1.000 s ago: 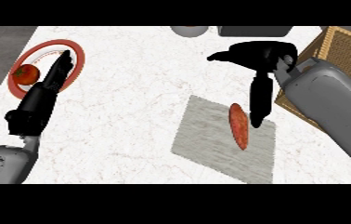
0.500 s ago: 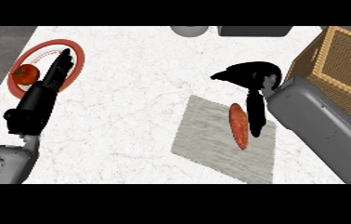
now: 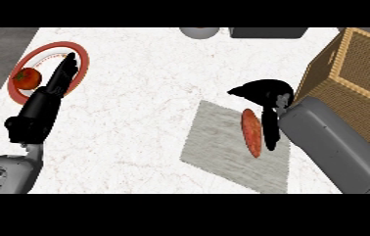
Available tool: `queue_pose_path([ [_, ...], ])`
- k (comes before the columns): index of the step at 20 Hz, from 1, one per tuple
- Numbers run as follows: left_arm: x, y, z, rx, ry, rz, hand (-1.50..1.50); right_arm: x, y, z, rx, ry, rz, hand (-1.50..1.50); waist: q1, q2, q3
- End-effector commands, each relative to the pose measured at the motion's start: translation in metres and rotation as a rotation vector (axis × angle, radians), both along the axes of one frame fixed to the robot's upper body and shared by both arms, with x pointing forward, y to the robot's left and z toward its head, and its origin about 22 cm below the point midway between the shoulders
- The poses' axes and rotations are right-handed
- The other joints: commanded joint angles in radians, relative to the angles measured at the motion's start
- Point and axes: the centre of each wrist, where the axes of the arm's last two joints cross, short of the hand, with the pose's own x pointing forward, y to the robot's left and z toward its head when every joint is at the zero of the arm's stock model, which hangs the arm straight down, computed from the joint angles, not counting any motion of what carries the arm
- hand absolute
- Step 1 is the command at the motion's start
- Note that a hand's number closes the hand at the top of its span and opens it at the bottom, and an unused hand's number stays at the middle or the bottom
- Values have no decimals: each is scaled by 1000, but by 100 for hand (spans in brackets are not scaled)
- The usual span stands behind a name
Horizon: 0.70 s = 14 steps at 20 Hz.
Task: Pick the sweet potato from the placemat and place it in the basket
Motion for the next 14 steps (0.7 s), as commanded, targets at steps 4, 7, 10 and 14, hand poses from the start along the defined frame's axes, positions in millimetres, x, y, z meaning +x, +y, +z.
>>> queue_pose_path([
  [4,-7,-16,-6,3,0,19,0,-6,6,-17,37,-36,7,-150,0,-1,0],
  [7,-3,5,9,6,-5,3,0,-9,3,-32,21,-54,15,-150,0,-1,0],
  [10,3,7,-6,8,0,-5,0,-5,-4,-24,34,-54,1,-150,-3,-1,0],
  [14,11,15,15,6,-2,3,0,-26,-2,-45,50,-46,-12,-150,-7,-2,0],
])
